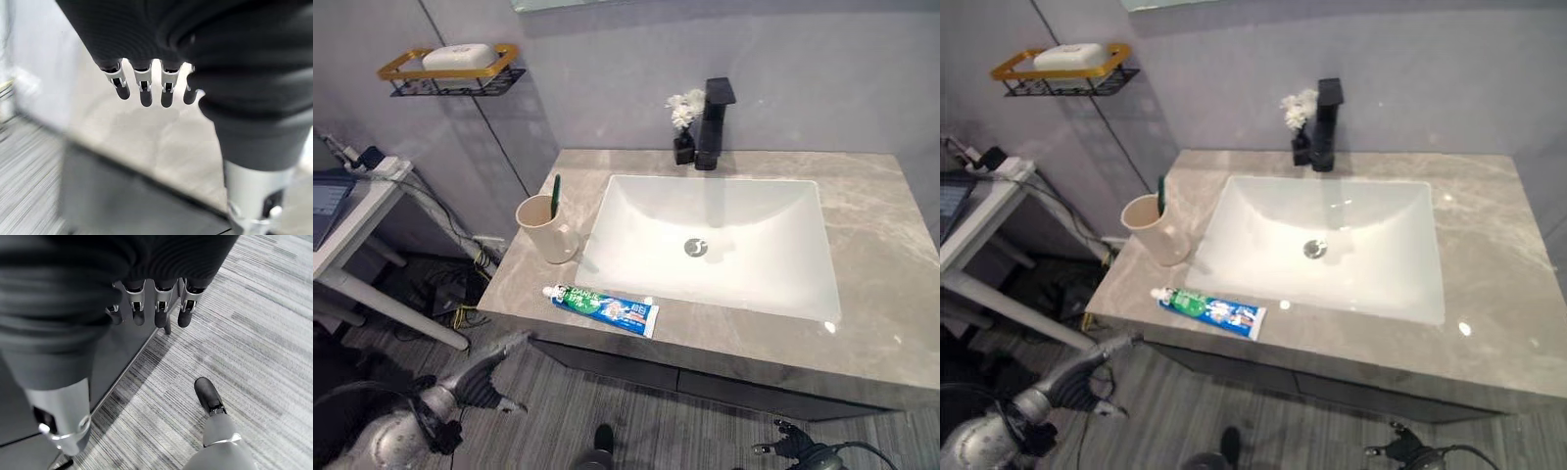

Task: Put brush and paste in cup on sink, flatten towel.

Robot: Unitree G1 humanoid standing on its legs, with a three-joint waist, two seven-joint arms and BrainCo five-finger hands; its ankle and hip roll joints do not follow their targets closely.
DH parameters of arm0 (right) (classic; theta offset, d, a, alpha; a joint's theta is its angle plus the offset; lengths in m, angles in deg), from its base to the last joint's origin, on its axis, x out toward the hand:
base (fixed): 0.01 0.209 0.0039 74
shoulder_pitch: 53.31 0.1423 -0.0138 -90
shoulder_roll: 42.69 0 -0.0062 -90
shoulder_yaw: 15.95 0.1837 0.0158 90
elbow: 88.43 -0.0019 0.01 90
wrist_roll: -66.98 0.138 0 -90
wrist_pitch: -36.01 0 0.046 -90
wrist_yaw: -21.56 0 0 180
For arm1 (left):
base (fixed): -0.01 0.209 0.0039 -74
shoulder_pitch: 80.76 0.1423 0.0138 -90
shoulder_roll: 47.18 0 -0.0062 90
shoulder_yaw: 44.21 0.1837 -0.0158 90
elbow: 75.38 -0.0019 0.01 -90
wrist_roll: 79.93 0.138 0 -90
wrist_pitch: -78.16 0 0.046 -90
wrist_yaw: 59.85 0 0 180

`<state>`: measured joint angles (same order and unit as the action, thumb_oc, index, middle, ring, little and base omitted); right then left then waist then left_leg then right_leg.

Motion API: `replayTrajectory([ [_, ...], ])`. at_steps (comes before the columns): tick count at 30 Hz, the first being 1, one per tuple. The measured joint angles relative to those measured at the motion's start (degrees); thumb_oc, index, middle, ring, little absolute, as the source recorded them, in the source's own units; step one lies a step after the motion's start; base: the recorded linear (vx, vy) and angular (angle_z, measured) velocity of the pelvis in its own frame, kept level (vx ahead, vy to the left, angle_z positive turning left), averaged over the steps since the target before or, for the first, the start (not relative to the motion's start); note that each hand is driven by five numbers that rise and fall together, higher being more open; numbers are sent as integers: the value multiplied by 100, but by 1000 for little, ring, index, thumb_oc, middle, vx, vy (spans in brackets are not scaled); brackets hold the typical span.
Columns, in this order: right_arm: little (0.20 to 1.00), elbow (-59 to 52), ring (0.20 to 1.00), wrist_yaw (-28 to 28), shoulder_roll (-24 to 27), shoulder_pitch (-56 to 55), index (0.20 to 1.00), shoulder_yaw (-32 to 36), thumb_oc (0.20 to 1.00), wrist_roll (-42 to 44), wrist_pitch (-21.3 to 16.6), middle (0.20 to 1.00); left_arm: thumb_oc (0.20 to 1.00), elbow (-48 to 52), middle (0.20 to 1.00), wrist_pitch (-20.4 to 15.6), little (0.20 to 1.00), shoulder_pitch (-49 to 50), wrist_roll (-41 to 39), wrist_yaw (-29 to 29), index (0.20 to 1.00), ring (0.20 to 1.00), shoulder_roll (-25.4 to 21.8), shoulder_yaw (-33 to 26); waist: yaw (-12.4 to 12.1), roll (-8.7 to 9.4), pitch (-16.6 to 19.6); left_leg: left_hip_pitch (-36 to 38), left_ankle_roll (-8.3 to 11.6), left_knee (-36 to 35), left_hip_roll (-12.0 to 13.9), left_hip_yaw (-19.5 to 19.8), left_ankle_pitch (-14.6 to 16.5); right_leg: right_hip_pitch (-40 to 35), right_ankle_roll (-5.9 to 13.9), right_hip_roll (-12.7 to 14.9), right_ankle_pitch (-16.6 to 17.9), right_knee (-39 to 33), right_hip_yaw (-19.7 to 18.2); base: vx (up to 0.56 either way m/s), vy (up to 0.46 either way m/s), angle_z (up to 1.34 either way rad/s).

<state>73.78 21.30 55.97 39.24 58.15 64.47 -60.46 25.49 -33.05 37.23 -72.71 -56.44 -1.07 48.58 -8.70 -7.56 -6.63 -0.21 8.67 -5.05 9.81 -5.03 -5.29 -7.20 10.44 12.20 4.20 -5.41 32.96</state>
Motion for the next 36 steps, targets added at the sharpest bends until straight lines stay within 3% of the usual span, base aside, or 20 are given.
replayTrajectory([
  [4, 1000, 49, 1000, 10, -3, -40, 1000, 77, 1000, 14, -1, 1000, 1000, 111, 1000, -45, 1000, -48, 16, -184, 1000, 1000, -146, -36, -1, -26, 17, -106, 5, 1, -26, 123, -21, 25, 31, 12, -22, 6, 89, -9, -8, 13],
  [10, 1000, 20, 1000, 19, -14, -128, 1000, 185, 1000, 157, 22, 1000, 1000, -2, 1000, -105, 1000, -766, 72, -705, 1000, 1000, 166, 31, 21, -76, 52, -212, 5, 0, -41, 109, -26, 144, 7, 30, -4, 44, 74, 4, 4, 0],
  [14, 1000, -14, 1000, 25, -46, -181, 1000, 218, 1000, 239, 13, 1000, 1000, -27, 1000, -108, 1000, -997, 289, -943, 1000, 1000, 358, 28, 169, -78, 57, -184, 6, 0, -48, -65, -24, 219, -2, 58, 16, 46, -66, 34, 20, -15],
  [24, 1000, 108, 1000, 24, -89, -362, 1000, 434, 1000, 284, 47, 1000, 1000, -139, 1000, -116, 1000, -1227, 470, -994, 1000, 1000, 564, 115, 639, -17, 26, 10, 3, -11, -1, -610, 35, 437, -18, 61, 98, 2, -607, 25, 27, -27],
  [36, 1000, 78, 1000, 27, -125, -540, 1000, 445, 1000, 394, 44, 1000, 1000, -633, 1000, -106, 1000, -1269, 523, -977, 1000, 1000, 649, 492, 794, -23, 24, 7, -4, -16, -4, -856, 60, 659, -68, 72, 219, -1, -910, 15, 12, -12],
])
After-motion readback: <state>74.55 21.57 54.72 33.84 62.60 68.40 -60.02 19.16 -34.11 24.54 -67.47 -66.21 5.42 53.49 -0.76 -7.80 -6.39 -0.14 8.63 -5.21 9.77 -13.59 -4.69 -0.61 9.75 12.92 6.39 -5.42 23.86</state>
